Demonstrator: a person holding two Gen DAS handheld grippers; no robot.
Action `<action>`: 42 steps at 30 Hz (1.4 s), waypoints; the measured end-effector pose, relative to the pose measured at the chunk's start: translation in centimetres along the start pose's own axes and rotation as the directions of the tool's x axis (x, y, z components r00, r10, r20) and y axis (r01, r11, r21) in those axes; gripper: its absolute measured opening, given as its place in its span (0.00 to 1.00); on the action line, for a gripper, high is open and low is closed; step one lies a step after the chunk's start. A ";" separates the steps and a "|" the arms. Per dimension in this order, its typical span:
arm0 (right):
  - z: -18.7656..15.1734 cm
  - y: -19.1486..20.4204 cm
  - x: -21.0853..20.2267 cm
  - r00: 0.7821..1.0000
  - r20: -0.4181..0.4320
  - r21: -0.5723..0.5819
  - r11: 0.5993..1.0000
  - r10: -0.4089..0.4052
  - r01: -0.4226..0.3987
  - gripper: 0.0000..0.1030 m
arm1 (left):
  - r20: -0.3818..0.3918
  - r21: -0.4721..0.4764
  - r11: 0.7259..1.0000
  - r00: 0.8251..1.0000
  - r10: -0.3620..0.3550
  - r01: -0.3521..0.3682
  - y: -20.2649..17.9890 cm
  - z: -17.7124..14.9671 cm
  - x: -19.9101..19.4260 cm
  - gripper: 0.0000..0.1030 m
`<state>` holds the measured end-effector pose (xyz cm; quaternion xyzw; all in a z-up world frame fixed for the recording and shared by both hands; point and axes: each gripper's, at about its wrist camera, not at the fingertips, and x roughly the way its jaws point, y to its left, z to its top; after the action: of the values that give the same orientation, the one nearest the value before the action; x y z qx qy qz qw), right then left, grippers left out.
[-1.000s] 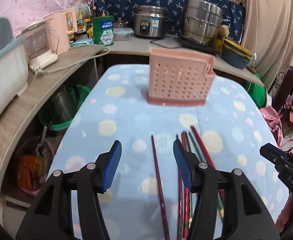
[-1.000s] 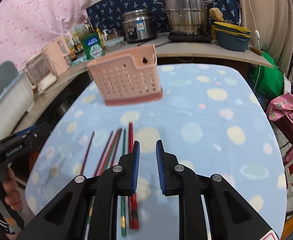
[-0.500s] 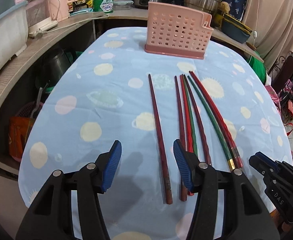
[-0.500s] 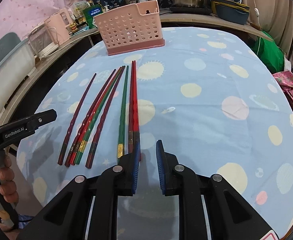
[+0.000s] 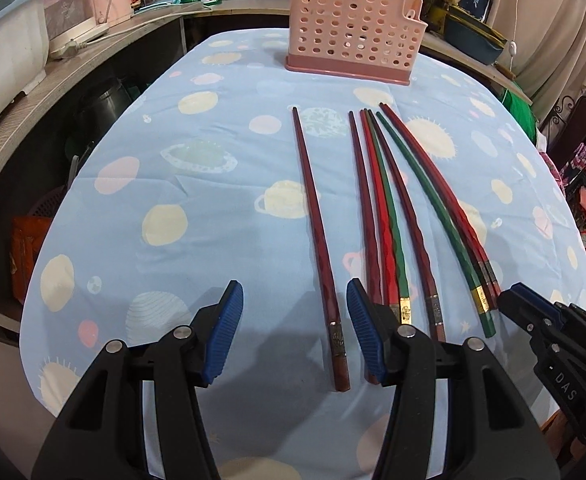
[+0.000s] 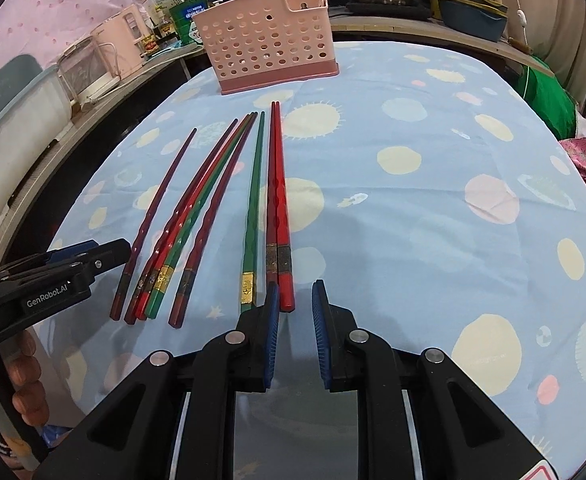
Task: Organize utensils
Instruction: 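Grasp a dark red chopstick with the left tool while the right tool grasps a red chopstick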
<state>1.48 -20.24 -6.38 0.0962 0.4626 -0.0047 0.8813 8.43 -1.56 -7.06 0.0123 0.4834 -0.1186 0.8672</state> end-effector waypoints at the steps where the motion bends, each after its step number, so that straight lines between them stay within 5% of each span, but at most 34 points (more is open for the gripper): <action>1: 0.0 -0.2 0.0 1.000 -0.001 0.005 1.000 0.001 -0.001 0.17 | -0.004 0.002 1.000 1.000 0.000 0.000 -0.1 -0.1 0.1 0.50; 21: -0.1 -0.4 0.4 1.000 0.005 0.003 1.000 -0.010 0.010 0.09 | -0.015 0.046 0.999 1.000 -0.003 0.004 -0.6 -2.2 -0.4 0.47; 30: -0.3 -0.5 0.3 1.000 0.002 -0.002 1.000 -0.007 0.007 0.08 | -0.030 0.022 0.998 0.998 -0.060 0.061 -0.3 -2.4 -0.7 0.07; 42: 0.3 -0.6 -2.0 0.998 0.061 0.019 1.000 0.013 -0.014 0.08 | -0.005 -0.005 0.996 0.996 -0.085 0.085 0.2 -1.8 -2.3 0.07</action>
<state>0.52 -21.00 -4.62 0.1077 0.4350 -0.0061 0.8939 5.80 -0.64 -6.15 -0.0102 0.4862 -0.1542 0.8601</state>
